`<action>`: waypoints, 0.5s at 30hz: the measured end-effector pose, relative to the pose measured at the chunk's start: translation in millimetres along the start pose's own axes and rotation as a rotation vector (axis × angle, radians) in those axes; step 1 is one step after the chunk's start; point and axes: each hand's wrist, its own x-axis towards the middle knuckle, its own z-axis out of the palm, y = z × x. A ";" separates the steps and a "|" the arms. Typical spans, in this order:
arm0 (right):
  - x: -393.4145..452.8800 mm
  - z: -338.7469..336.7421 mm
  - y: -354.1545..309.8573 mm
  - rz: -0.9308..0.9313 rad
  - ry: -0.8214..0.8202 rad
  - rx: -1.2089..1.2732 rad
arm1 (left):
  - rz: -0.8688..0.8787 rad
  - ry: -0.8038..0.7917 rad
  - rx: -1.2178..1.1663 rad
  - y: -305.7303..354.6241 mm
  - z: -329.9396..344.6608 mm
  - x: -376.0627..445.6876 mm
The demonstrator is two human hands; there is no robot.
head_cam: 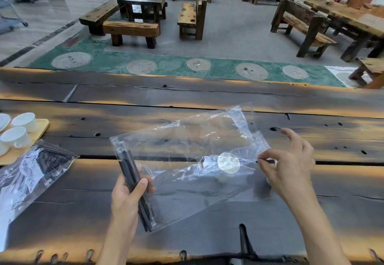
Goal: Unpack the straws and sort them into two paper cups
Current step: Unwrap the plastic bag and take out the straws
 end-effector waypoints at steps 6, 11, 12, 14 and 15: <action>-0.1 3.0 -1.4 -0.011 -0.116 0.324 | -0.007 0.022 0.064 0.0 2.4 0.6; -0.7 -15.1 0.8 0.301 -0.507 1.076 | -0.034 -0.002 0.088 2.3 -5.1 3.9; -0.9 -19.1 3.7 0.287 -0.571 1.147 | -0.036 -0.010 0.095 3.4 -6.7 4.7; -1.7 -25.5 9.5 0.260 -0.680 1.264 | -0.040 -0.029 0.099 6.9 -10.1 5.7; -1.7 -27.7 12.3 0.255 -0.744 1.340 | -0.044 -0.045 0.092 9.0 -11.3 5.9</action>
